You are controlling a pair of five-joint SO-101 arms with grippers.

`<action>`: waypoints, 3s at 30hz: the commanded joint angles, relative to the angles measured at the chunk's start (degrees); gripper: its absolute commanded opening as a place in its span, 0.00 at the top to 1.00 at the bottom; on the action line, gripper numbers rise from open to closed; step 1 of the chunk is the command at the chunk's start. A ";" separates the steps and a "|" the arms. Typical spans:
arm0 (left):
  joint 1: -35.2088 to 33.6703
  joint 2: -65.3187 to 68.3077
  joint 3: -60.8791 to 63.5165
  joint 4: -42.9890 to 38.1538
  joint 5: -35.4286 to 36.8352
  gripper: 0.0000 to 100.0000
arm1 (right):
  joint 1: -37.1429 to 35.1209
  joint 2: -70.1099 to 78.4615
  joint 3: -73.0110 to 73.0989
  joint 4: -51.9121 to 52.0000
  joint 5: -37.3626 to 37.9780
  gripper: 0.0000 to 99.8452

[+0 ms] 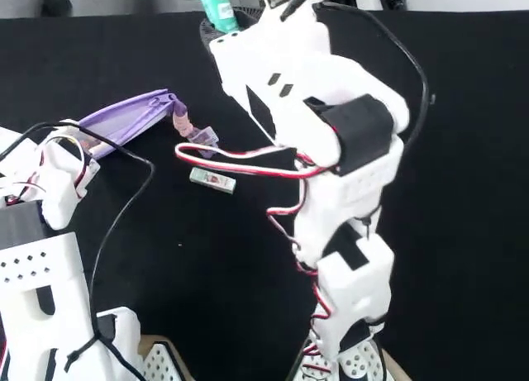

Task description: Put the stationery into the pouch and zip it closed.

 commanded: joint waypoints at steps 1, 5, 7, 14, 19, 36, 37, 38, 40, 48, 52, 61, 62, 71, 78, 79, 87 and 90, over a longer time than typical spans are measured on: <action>0.75 -0.79 -0.22 -1.32 -0.35 0.97 | -2.99 -8.13 6.64 2.02 -0.53 0.99; 0.75 -0.88 -0.22 -1.32 -0.35 0.97 | -5.63 -12.97 12.97 1.93 -0.44 0.99; 0.75 -0.88 -0.22 -1.32 -0.35 0.97 | -5.89 -14.20 14.64 1.58 -0.44 0.99; 0.75 -0.88 -0.22 -1.05 -0.35 0.97 | -6.24 -13.32 14.81 1.58 -0.44 0.99; 0.75 -0.88 -0.22 -1.05 -0.35 0.97 | -8.09 -15.96 15.60 2.02 -0.53 0.99; 0.57 -0.88 -0.22 -0.97 -0.35 0.97 | -13.80 -29.05 46.90 -12.40 0.09 0.99; 0.48 -0.88 -0.22 -0.97 -0.35 0.97 | -13.80 -29.05 49.36 -14.59 0.09 0.99; 0.48 -0.88 -0.22 -0.97 -0.35 0.97 | -13.71 -29.05 51.65 -16.70 0.09 0.99; 0.40 -0.88 -0.22 -0.97 -0.35 0.97 | -13.63 -29.05 56.31 -21.01 0.09 0.99; 0.31 -0.88 -0.22 -0.97 -0.35 0.97 | -12.13 -29.23 66.86 -31.12 -0.26 0.99; 0.31 -0.88 -0.22 -0.97 -0.35 0.97 | -12.66 -34.86 74.59 -35.87 -0.35 0.99; 0.40 -0.88 -0.22 -0.97 -0.44 0.97 | -14.95 -60.00 105.27 -61.01 0.70 0.99; 0.40 -0.88 -0.22 -0.97 -0.44 0.97 | -14.95 -61.49 108.35 -64.18 1.85 0.99; 0.75 -0.88 -0.22 -0.97 -0.44 0.97 | -15.21 -64.75 124.35 -85.36 5.71 0.99; 4.62 -0.88 -0.40 -1.23 -0.44 0.97 | -15.30 -64.75 140.70 -111.65 5.45 0.99; 5.14 -0.88 -0.48 -1.32 -0.44 0.97 | -15.30 -64.75 143.16 -115.87 5.36 0.99; 6.73 -0.88 -0.75 -1.32 -0.44 0.97 | -17.76 -64.66 151.60 -130.46 5.27 0.99; 6.73 -0.88 -0.66 -1.32 -0.44 0.97 | -17.76 -64.57 151.96 -130.55 5.27 0.99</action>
